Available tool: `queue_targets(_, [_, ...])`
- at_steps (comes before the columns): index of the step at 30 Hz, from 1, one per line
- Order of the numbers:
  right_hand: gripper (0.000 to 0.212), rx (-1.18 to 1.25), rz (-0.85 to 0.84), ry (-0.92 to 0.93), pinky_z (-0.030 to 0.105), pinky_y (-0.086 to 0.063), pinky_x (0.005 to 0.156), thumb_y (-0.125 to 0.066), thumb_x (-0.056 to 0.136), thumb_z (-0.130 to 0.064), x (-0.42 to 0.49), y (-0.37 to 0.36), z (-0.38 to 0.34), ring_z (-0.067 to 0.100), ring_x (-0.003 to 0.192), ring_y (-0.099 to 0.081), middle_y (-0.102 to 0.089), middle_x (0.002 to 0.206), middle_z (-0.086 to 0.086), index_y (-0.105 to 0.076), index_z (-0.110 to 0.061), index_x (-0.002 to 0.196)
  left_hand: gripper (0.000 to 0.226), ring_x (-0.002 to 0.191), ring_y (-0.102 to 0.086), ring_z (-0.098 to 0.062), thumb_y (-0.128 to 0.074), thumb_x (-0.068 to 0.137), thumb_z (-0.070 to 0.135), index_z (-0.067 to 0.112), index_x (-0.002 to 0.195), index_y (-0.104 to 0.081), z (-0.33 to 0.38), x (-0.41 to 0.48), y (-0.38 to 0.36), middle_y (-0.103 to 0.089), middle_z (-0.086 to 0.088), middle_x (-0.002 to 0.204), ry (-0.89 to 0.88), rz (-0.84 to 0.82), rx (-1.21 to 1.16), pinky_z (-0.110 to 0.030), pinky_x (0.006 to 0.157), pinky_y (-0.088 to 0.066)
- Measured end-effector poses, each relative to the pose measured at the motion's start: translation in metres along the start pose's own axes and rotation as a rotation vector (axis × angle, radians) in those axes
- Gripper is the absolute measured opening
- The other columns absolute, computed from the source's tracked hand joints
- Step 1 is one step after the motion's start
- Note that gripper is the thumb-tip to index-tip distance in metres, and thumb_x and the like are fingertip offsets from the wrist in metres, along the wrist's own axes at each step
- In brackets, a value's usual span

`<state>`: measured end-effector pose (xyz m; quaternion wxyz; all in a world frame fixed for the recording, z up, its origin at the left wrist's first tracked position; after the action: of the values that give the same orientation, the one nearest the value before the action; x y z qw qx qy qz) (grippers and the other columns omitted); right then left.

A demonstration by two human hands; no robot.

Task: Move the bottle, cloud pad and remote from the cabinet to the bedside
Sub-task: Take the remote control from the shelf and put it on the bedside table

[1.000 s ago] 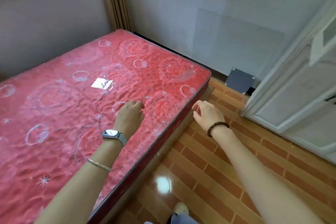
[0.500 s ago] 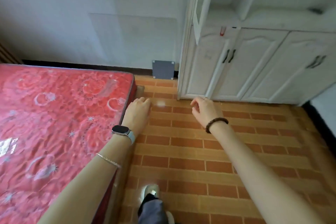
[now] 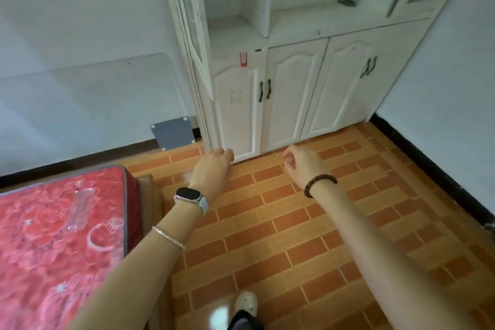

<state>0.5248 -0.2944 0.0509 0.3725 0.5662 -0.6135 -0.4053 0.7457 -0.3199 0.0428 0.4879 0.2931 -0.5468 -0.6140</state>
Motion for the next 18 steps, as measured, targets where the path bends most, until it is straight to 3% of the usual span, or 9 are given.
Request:
queue_targets(6, [0.015, 0.019, 0.070, -0.081, 0.030, -0.049, 0.067, -0.052, 0.093, -0.021, 0.036, 0.011, 0.009, 0.019, 0.091, -0.062, -0.063, 0.106, -0.002, -0.060, -0.024, 0.105, 0.022, 0.091, -0.057, -0.030, -0.047, 0.090, 0.007, 0.009, 0.108, -0.058, 0.002, 0.068, -0.005, -0.061, -0.011, 0.100, -0.104, -0.002, -0.031, -0.039, 0.075, -0.049])
queue_targets(14, [0.017, 0.011, 0.081, -0.157, 0.028, -0.045, 0.067, -0.053, 0.093, -0.019, 0.077, 0.022, 0.046, 0.020, 0.091, -0.061, -0.062, 0.108, 0.001, -0.060, -0.020, 0.108, 0.023, 0.085, -0.058, -0.029, -0.047, 0.089, 0.006, 0.008, 0.109, -0.059, 0.026, 0.133, -0.026, -0.064, -0.012, 0.096, -0.201, 0.013, -0.042, -0.038, 0.074, -0.049])
queue_targets(18, [0.018, 0.024, 0.107, -0.117, 0.032, -0.053, 0.072, -0.053, 0.093, -0.020, 0.118, 0.032, 0.058, 0.020, 0.092, -0.062, -0.063, 0.108, 0.001, -0.059, -0.021, 0.110, 0.022, 0.083, -0.057, -0.027, -0.049, 0.089, 0.006, 0.009, 0.108, -0.059, 0.032, 0.173, -0.031, -0.063, -0.011, 0.093, -0.184, 0.047, -0.038, -0.037, 0.073, -0.049])
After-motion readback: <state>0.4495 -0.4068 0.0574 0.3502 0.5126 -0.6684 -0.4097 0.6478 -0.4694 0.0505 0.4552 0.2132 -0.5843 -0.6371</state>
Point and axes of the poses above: each hand's wrist, its own x-axis towards the middle knuckle, its own y-axis out of the back of the hand, z = x × y, the point moved 2 cm from there along x, towards the middle knuckle
